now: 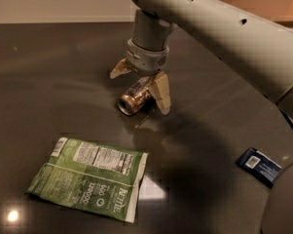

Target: Pick orange can

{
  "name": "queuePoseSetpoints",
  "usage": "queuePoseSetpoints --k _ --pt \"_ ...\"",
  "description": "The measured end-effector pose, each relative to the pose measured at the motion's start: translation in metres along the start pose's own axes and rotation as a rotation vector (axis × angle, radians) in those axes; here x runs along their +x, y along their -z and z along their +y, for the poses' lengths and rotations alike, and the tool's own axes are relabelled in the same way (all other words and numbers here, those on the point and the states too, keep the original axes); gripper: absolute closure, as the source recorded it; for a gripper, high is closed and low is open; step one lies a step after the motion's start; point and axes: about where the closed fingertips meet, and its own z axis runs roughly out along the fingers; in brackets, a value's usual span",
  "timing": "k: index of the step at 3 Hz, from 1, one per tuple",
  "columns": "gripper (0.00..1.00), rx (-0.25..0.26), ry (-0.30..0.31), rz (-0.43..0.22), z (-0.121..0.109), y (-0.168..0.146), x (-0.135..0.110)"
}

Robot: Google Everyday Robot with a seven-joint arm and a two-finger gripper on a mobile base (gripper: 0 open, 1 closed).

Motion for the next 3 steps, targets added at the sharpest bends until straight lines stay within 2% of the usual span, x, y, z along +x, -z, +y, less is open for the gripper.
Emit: queuePoseSetpoints --k 1,3 --pt "0.18 -0.036 0.039 0.023 -0.0011 -0.0107 -0.0023" --pt "0.64 -0.060 0.059 0.068 -0.0013 -0.0093 0.0018"
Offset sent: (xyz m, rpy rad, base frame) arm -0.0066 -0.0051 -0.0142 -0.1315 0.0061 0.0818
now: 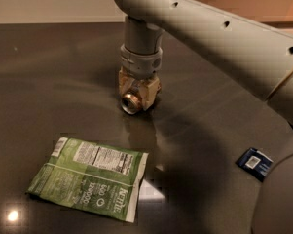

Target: Pick orange can

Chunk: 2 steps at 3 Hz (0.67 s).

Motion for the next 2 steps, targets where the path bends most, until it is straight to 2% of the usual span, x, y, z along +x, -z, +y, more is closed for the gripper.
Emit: queuePoseSetpoints --k 1,2 --pt "0.87 0.031 -0.015 0.017 0.001 0.015 -0.002" --pt "1.00 0.079 -0.036 0.023 0.006 0.045 -0.010"
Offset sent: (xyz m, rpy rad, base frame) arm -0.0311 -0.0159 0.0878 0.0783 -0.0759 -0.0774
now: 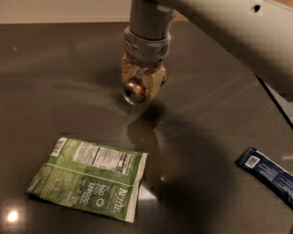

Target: Pick orange can

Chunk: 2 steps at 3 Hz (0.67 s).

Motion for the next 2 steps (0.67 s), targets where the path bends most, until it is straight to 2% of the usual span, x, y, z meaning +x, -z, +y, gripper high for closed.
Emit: queuePoseSetpoints --k 2 --pt "1.00 0.073 -0.029 -0.002 0.001 0.065 -0.010"
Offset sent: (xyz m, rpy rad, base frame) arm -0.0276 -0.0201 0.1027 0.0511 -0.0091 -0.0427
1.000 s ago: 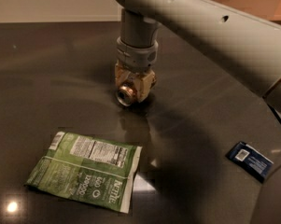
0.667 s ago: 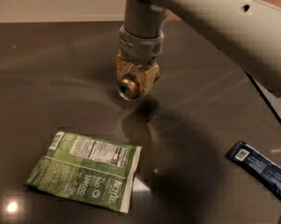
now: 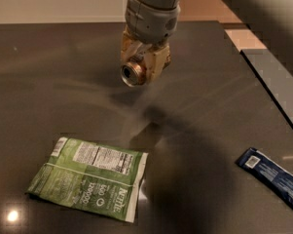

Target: Pick orange can

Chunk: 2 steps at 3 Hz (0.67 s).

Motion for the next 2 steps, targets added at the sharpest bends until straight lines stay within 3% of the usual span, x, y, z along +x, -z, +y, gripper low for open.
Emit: queuePoseSetpoints --k 1,2 --pt "1.00 0.080 0.002 0.005 -0.0147 0.0296 -0.0007" --pt "1.00 0.105 0.004 0.009 -0.0217 0.0300 -0.0004"
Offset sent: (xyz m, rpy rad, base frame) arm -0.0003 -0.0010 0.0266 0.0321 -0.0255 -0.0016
